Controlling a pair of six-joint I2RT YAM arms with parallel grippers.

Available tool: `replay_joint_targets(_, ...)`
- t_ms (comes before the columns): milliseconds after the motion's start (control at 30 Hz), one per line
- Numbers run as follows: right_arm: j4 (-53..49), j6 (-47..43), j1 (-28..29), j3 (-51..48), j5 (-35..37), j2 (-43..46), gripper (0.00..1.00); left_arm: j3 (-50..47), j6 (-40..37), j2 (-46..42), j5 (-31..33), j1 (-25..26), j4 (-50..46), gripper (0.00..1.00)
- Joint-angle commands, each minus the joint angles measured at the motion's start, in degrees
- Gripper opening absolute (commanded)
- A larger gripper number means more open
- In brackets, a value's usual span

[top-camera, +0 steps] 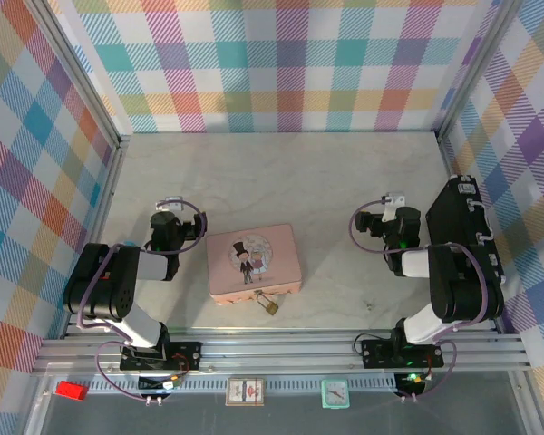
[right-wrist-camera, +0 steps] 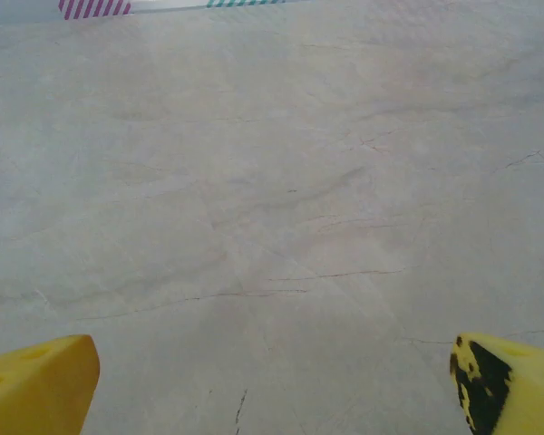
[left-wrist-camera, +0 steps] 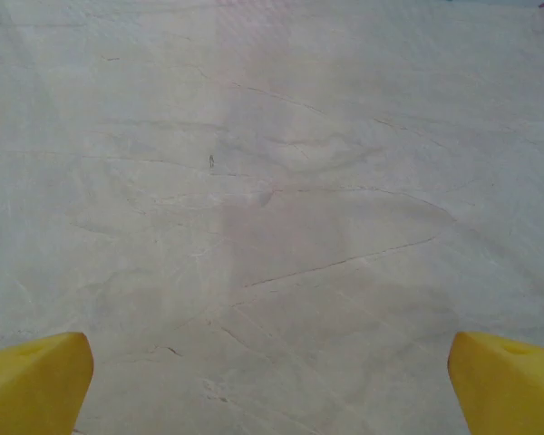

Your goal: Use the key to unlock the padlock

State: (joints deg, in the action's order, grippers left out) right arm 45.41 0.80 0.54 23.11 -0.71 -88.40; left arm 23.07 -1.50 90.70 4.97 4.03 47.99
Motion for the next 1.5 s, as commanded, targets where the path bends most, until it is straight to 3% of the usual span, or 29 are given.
replay_joint_targets(0, 0.9, -0.3, -0.4, 1.1, -1.0, 0.5, 0.99, 1.2, -0.6, -0.2, -0.9, -0.3, 0.1, 1.0)
replay_joint_targets(1067, 1.4, -0.6, -0.4, 0.7, -1.5, 0.7, 0.99, 1.2, -1.0, -0.4, -1.5, -0.3, -0.2, 1.0)
replay_joint_targets(1200, 1.9, -3.0, -0.3, -0.8, -6.9, 3.2, 0.99, 4.9, -4.3, -5.3, -2.7, 2.0, -10.9, 1.0)
replay_joint_targets(1267, 1.2, -3.1, -0.2, -1.6, -7.3, 5.9, 0.99, 3.5, -5.7, -8.5, -1.0, 3.8, -10.9, 1.0)
replay_joint_targets(1367, -7.0, -2.7, 0.0, -0.5, -7.1, 12.5, 0.99, 1.1, -6.0, -16.2, 4.3, 6.0, -10.9, 1.0)
replay_joint_targets(1467, -16.5, -1.5, 0.8, 0.6, -6.8, 20.7, 0.99, 2.0, -3.8, -25.0, 5.2, 7.4, -16.7, 1.0)
